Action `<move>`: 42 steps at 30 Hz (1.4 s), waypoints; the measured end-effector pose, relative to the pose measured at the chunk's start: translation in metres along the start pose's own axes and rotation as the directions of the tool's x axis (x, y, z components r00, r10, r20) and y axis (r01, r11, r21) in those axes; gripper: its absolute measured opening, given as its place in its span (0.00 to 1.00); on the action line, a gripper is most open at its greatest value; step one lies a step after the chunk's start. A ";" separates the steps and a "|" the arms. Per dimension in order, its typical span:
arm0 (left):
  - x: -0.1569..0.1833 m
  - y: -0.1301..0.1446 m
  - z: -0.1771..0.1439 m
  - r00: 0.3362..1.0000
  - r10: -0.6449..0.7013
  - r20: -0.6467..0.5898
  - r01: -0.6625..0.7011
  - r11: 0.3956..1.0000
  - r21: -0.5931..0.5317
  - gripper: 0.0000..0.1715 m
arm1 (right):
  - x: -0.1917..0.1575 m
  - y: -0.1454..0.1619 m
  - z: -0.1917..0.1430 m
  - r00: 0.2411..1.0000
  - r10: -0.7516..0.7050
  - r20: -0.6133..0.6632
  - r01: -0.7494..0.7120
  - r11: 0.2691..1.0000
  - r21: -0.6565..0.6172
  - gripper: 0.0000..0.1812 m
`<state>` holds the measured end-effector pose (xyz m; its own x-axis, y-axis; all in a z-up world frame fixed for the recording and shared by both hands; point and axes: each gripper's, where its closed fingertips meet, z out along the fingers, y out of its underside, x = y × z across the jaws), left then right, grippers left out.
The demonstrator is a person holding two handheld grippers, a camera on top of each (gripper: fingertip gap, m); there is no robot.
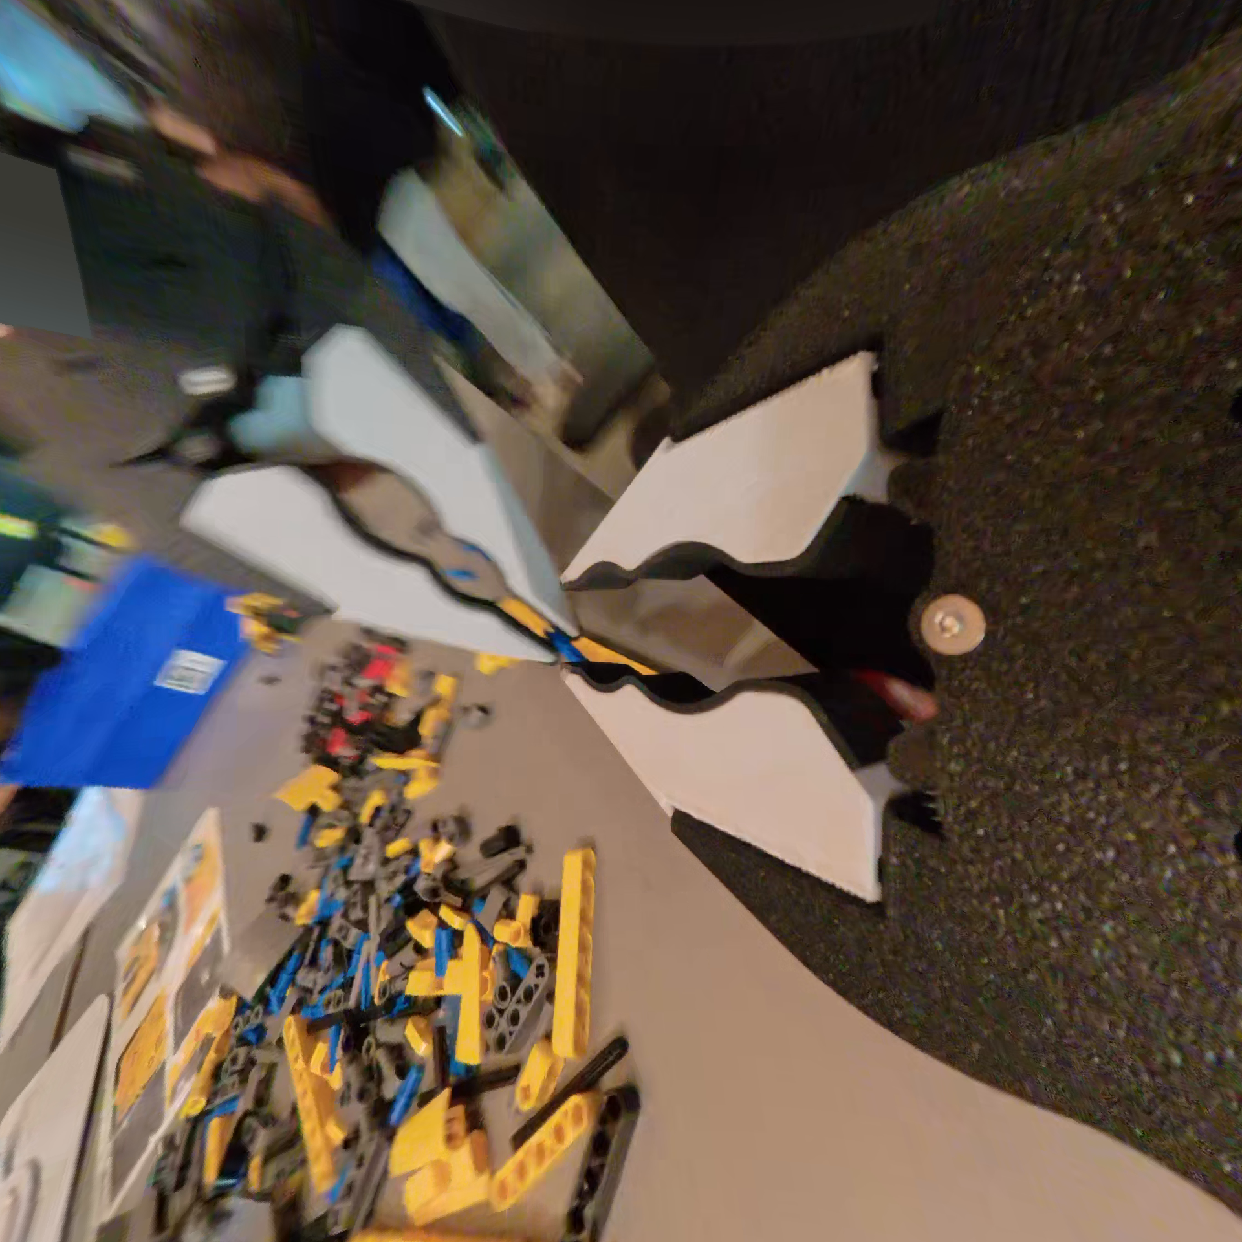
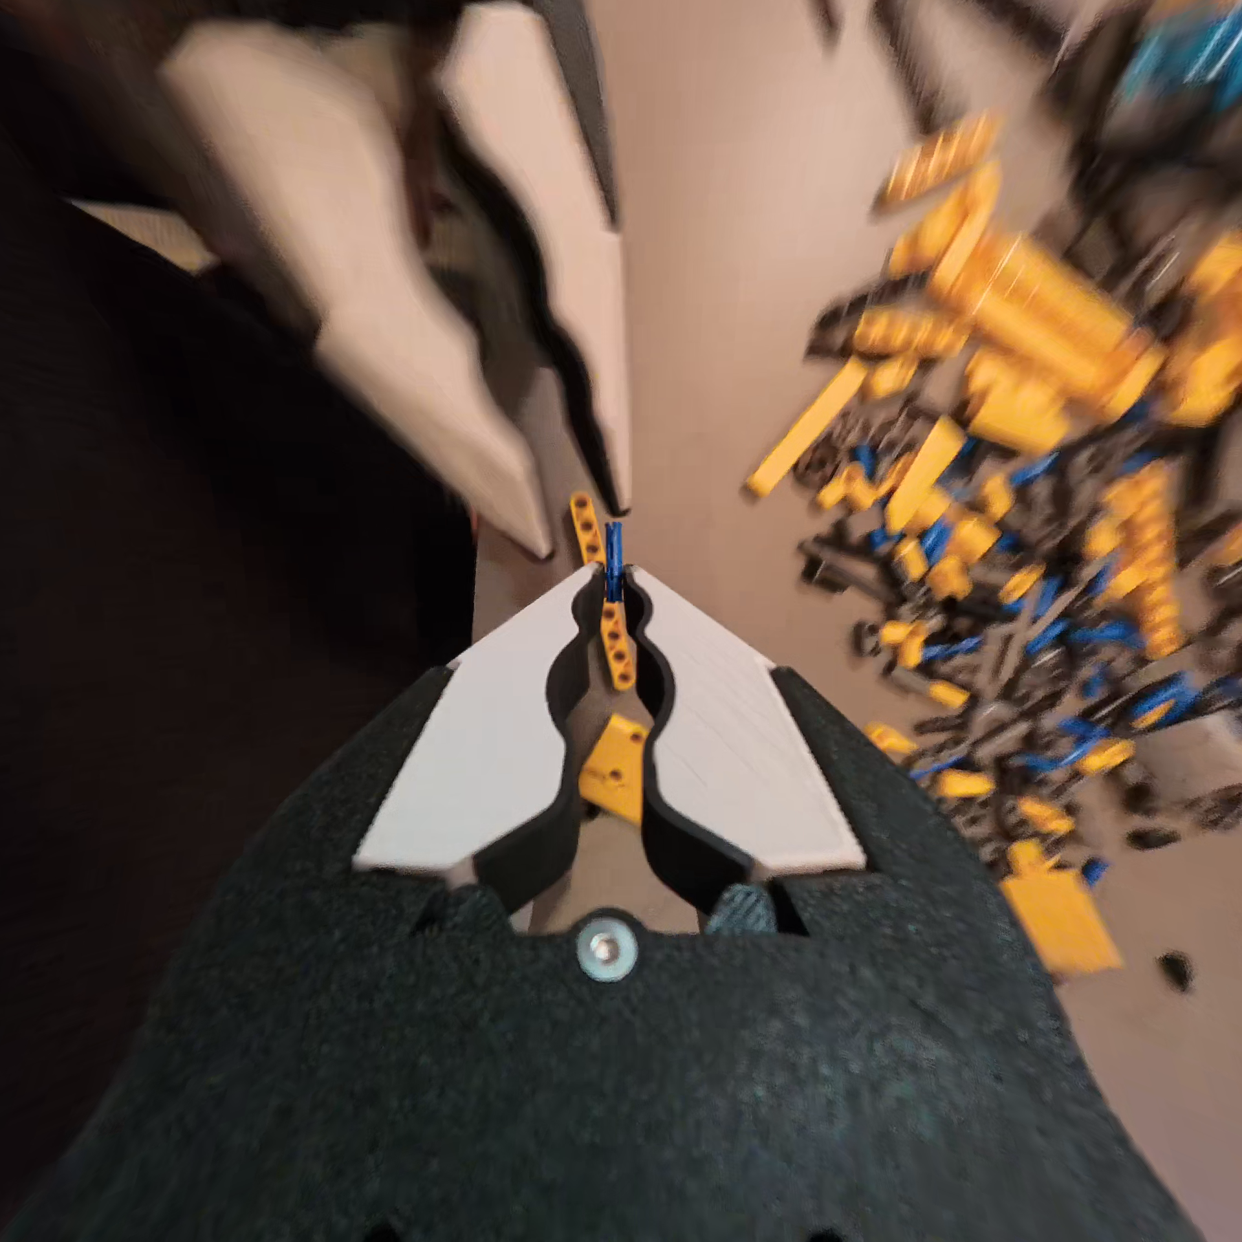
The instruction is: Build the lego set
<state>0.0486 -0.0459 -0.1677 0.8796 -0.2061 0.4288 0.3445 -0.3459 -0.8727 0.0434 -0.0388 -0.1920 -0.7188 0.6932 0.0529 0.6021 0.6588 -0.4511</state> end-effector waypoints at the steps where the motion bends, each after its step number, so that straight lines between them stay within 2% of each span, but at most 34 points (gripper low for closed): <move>1: -0.003 -0.013 -0.006 0.989 -0.138 -0.056 0.142 0.987 0.076 0.13 | 0.000 -0.005 -0.005 0.999 -0.035 -0.019 0.036 0.998 0.054 0.03; 3: -0.010 -0.025 -0.017 0.940 -0.303 -0.159 0.325 0.936 0.134 0.13 | -0.003 -0.018 -0.016 0.995 -0.085 -0.053 0.093 0.983 0.159 0.03; 5: -0.017 -0.027 -0.021 0.921 -0.351 -0.169 0.377 0.914 0.153 0.15 | -0.003 -0.033 -0.030 0.989 -0.095 -0.115 0.124 0.953 0.277 0.03; 7: -0.006 -0.034 -0.024 0.876 -0.394 -0.279 0.446 0.881 0.157 0.15 | -0.003 -0.041 -0.041 0.980 -0.103 -0.171 0.158 0.923 0.350 0.03; 9: 0.003 -0.039 -0.026 0.815 -0.434 -0.384 0.516 0.845 0.140 0.14 | -0.005 -0.046 -0.047 0.968 -0.123 -0.220 0.202 0.900 0.386 0.03; 14: 0.013 -0.046 -0.036 0.724 -0.450 -0.523 0.585 0.802 0.119 0.13 | 0.002 -0.050 -0.051 0.930 -0.128 -0.345 0.260 0.892 0.369 0.03; 18: 0.014 -0.045 -0.034 0.753 -0.431 -0.498 0.556 0.821 0.129 0.13 | -0.004 -0.053 -0.051 0.938 -0.125 -0.322 0.255 0.881 0.399 0.03; 20: 0.015 -0.045 -0.034 0.733 -0.450 -0.510 0.577 0.808 0.116 0.02 | -0.002 -0.054 -0.050 0.931 -0.120 -0.344 0.258 0.884 0.390 0.03; 21: 0.014 -0.045 -0.034 0.726 -0.459 -0.513 0.586 0.802 0.113 0.02 | -0.002 -0.054 -0.049 0.931 -0.116 -0.345 0.252 0.889 0.382 0.03; 25: 0.013 -0.045 -0.038 0.723 -0.447 -0.526 0.583 0.804 0.118 0.03 | -0.001 -0.057 -0.049 0.942 -0.089 -0.325 0.224 0.886 0.405 0.03; 27: 0.017 -0.044 -0.039 0.724 -0.436 -0.534 0.572 0.812 0.112 0.10 | 0.000 -0.057 -0.049 0.942 -0.082 -0.325 0.216 0.891 0.400 0.03; 30: 0.015 -0.039 -0.033 0.743 -0.441 -0.504 0.556 0.825 0.098 0.10 | -0.004 -0.055 -0.046 0.947 -0.099 -0.304 0.221 0.891 0.398 0.03; 32: 0.015 -0.038 -0.033 0.722 -0.457 -0.519 0.577 0.812 0.087 0.02 | -0.008 -0.056 -0.046 0.952 -0.105 -0.287 0.222 0.882 0.415 0.03; 36: 0.019 -0.040 -0.037 0.664 -0.473 -0.579 0.613 0.788 0.060 0.02 | -0.012 -0.059 -0.050 0.951 -0.121 -0.284 0.243 0.860 0.448 0.03; 39: 0.025 -0.044 -0.041 0.588 -0.481 -0.650 0.649 0.760 0.024 0.02 | -0.016 -0.063 -0.058 0.956 -0.125 -0.266 0.251 0.820 0.514 0.04; 42: 0.031 -0.046 -0.043 0.525 -0.490 -0.696 0.673 0.739 -0.012 0.02 | -0.014 -0.066 -0.063 0.959 -0.095 -0.269 0.238 0.784 0.573 0.16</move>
<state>0.0456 -0.0760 -0.1043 0.0647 -0.5755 0.8153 0.8429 -0.4058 -0.3533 0.0351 -0.0734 -0.1067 -0.6528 0.6805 0.3329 0.1019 0.5143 -0.8515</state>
